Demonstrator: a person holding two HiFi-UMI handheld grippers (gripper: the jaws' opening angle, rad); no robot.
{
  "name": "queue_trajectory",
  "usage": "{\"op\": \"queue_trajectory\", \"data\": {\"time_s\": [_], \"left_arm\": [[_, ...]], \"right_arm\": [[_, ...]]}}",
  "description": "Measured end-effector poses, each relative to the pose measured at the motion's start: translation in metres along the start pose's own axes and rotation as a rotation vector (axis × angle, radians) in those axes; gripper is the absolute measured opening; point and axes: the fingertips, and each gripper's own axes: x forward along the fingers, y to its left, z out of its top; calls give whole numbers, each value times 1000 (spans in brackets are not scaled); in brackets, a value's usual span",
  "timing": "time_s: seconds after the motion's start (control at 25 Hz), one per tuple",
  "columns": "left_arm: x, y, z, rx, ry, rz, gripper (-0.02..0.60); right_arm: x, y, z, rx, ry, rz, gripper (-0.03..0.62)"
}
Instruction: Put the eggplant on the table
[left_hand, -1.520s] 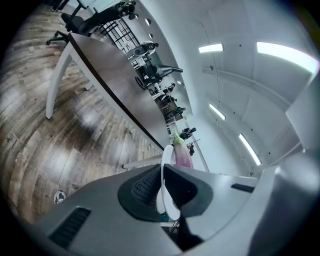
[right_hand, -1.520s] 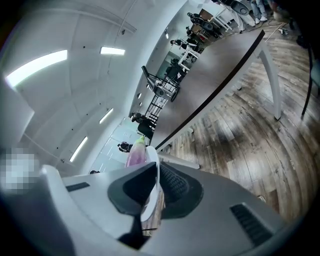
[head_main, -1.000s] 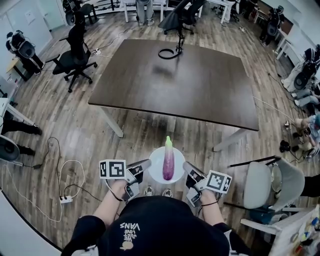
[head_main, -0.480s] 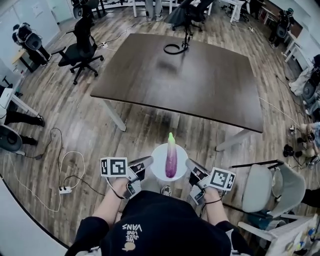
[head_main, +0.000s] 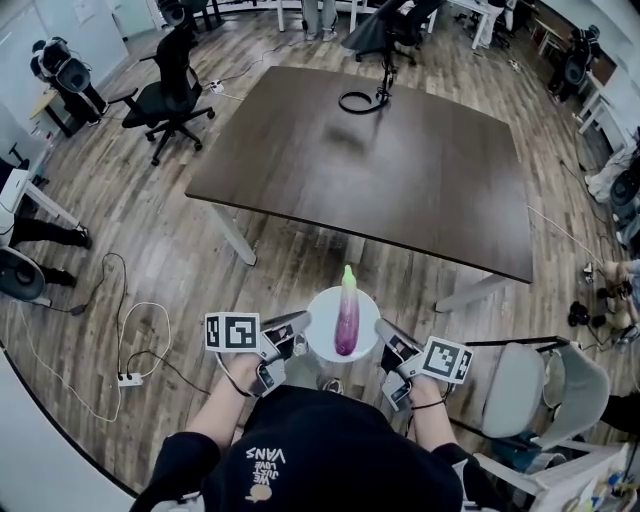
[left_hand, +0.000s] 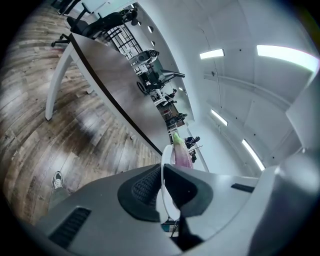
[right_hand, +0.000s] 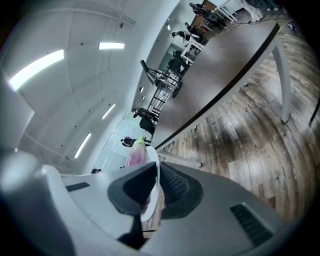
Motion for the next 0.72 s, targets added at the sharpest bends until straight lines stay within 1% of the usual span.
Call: {"op": "queue_trajectory", "data": {"time_s": [0.08,0.24,0.36,0.48,0.64,0.72], "left_arm": [[2,3,13,3,6,-3,29],[4,13,43,4,13,-11,29],[5,22,67,0,20,-11,29],[5,31,92,2,25,-12,29],[1,41,124,13,33,-16,29],[0,46,139,14,39,-18,29]], "right_arm": [[9,-1,8,-14,-2,-21,34],[37,6,23,8,-16,-7,34],[57,6,36,3,-18,-25,34],[82,13,47,12,-27,-12,34],[111,20,59,17,-37,-17,34],[126,28,67,26,-47,5,34]]}}
